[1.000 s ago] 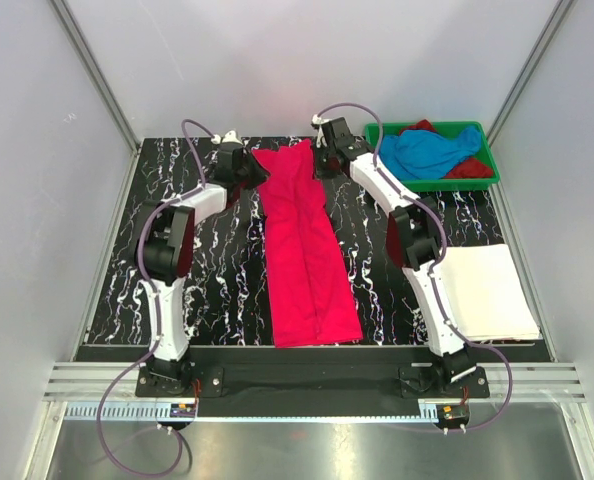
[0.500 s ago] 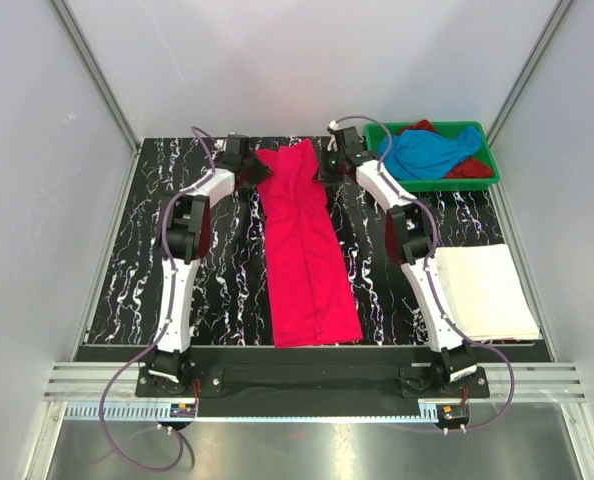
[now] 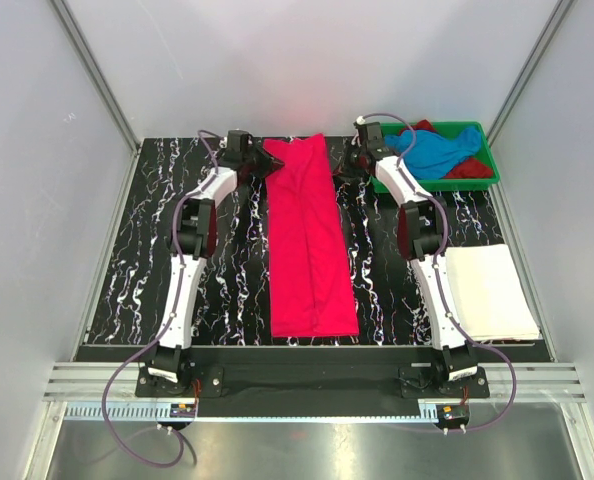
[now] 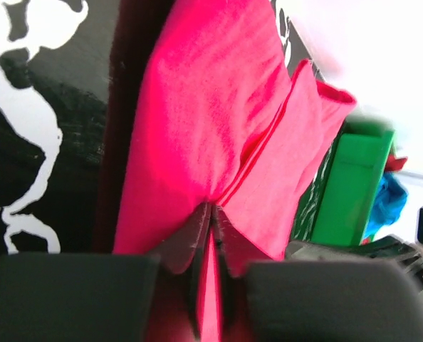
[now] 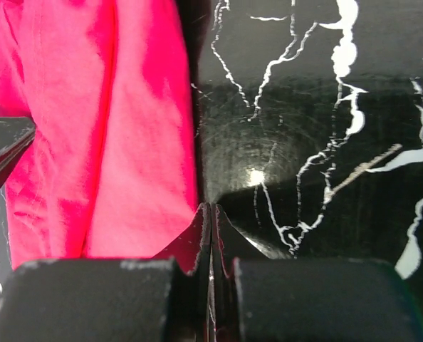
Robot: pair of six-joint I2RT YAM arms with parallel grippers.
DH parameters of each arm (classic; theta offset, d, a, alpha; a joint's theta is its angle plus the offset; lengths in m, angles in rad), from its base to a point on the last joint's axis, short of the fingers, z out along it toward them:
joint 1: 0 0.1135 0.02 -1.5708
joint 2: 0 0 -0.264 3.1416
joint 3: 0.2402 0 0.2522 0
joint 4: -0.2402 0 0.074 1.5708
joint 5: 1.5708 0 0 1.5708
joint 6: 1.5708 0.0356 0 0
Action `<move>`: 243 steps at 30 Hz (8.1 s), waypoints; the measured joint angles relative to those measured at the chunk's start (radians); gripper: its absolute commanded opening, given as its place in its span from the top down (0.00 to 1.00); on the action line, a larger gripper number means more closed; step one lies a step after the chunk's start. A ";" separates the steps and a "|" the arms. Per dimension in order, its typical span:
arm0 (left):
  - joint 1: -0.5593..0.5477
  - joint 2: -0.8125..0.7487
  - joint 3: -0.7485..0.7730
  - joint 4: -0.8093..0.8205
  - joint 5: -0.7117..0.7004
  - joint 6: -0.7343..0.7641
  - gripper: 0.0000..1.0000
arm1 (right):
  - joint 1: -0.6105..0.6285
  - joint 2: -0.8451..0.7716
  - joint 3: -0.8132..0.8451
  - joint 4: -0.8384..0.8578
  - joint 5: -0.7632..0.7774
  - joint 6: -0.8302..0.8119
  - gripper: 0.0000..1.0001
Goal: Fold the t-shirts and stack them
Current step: Fold the tshirt
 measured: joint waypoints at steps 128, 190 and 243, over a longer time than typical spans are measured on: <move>-0.442 -1.480 -1.571 -0.307 -0.199 -0.076 1.00 | 0.204 -1.193 -1.461 -0.197 -0.181 0.114 1.00; 0.016 -0.726 -0.632 -0.435 -0.087 0.322 0.60 | -0.024 -0.147 0.004 -0.514 -0.269 -0.046 0.36; -0.117 -0.787 -0.933 -0.004 0.296 0.305 0.70 | 0.031 -0.745 -1.051 -0.204 -0.428 -0.085 0.87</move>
